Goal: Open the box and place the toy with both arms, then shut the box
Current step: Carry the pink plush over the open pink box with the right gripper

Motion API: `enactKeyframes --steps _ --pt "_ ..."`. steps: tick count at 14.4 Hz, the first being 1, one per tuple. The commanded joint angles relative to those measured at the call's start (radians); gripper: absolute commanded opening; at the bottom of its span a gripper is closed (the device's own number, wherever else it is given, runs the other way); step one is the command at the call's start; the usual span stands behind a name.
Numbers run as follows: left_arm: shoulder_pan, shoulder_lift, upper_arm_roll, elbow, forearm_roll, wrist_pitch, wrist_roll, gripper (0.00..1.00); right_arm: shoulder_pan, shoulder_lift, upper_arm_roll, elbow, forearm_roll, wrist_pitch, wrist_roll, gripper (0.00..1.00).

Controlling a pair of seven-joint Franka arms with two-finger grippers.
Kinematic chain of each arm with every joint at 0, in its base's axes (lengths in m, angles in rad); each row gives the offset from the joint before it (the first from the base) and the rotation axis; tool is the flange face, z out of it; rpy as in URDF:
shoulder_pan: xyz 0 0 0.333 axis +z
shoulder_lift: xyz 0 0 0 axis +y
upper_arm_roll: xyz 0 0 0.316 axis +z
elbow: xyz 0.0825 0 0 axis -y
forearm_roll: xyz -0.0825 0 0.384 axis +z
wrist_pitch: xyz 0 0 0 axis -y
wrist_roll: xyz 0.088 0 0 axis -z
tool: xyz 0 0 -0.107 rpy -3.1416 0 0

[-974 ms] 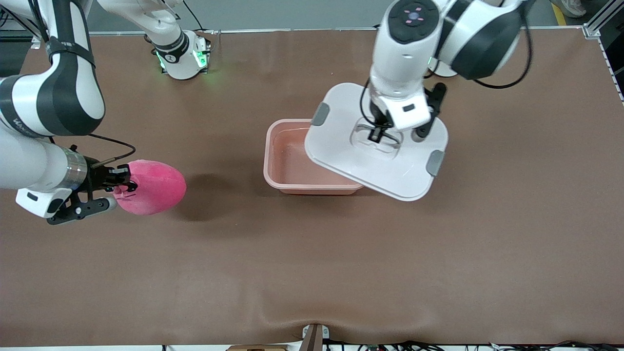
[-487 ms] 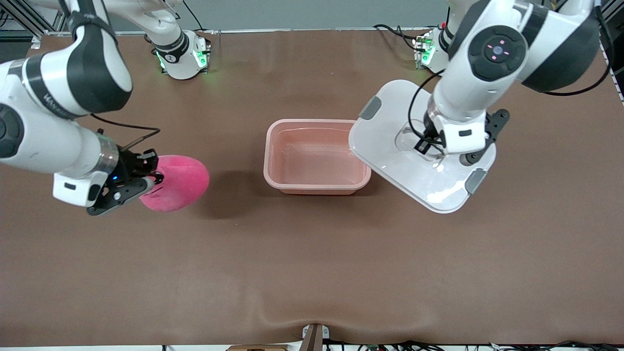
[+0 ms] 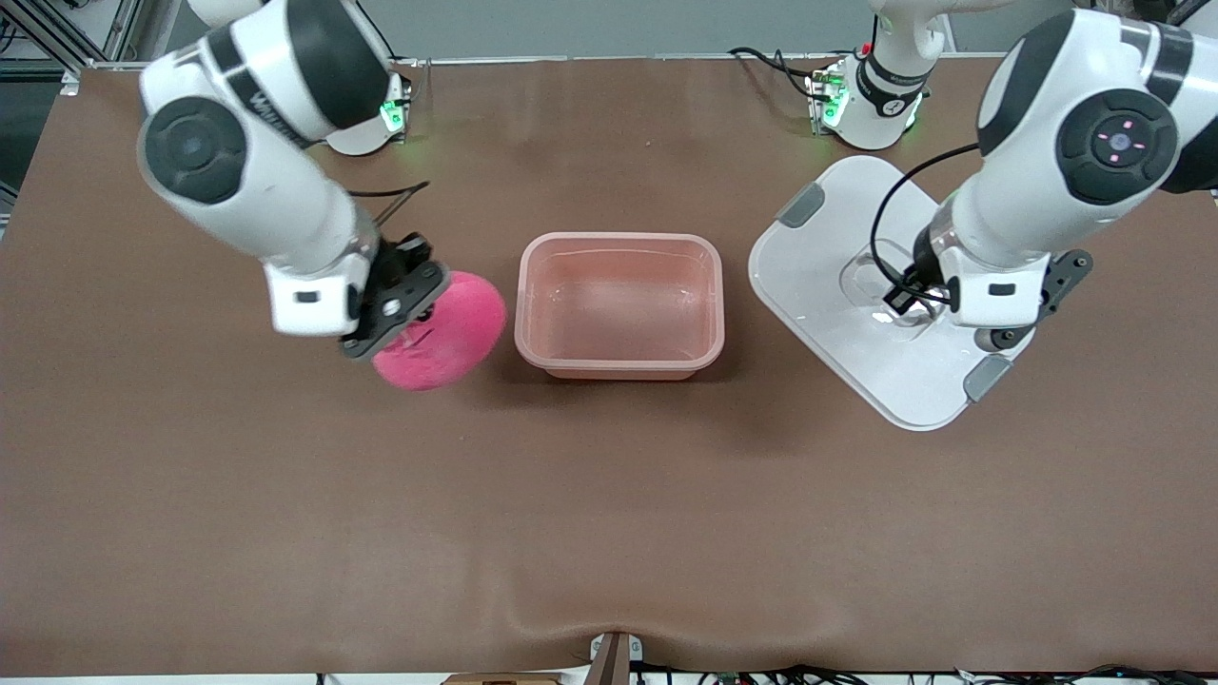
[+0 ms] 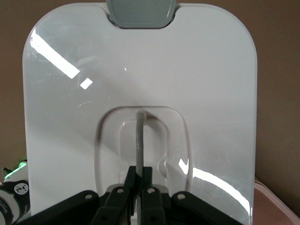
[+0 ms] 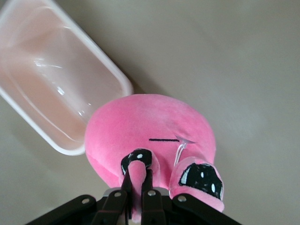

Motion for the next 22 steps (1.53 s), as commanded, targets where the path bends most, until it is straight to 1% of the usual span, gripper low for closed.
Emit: enactKeyframes --steps 1,3,7,8,10,14,16,18,22 --pt "0.062 -0.033 -0.004 -0.011 -0.019 -0.022 0.121 0.0 0.049 -0.005 0.043 0.01 -0.01 0.05 -0.108 0.0" --pt "0.096 -0.031 -0.004 -0.013 -0.019 -0.03 0.178 0.0 0.101 -0.005 0.043 0.01 -0.016 0.073 -0.232 0.0" --pt "0.151 -0.042 -0.002 -0.013 -0.019 -0.051 0.284 0.0 0.155 -0.005 0.045 0.0 -0.008 0.143 -0.591 0.0" --pt "0.171 -0.042 -0.001 -0.013 -0.019 -0.051 0.318 0.0 0.159 -0.004 0.045 -0.003 -0.007 0.143 -0.646 0.0" --pt "0.2 -0.034 -0.002 -0.014 -0.017 -0.051 0.367 0.0 0.167 -0.004 0.048 -0.032 -0.005 0.131 -0.671 0.0" --pt "0.203 -0.025 -0.001 -0.013 -0.002 -0.048 0.385 0.0 0.196 -0.001 0.056 -0.082 -0.019 0.143 -0.674 0.0" --pt "0.208 -0.014 0.001 -0.011 0.005 -0.047 0.399 0.0 0.206 0.001 0.056 -0.084 -0.023 0.151 -0.697 0.0" --pt "0.213 -0.011 0.001 -0.011 0.025 -0.042 0.401 0.0 0.21 -0.001 0.056 -0.096 -0.049 0.165 -0.719 0.0" --pt "0.211 -0.003 0.001 -0.01 0.022 -0.036 0.393 0.0 0.21 0.001 0.056 -0.121 -0.085 0.177 -0.73 0.0"
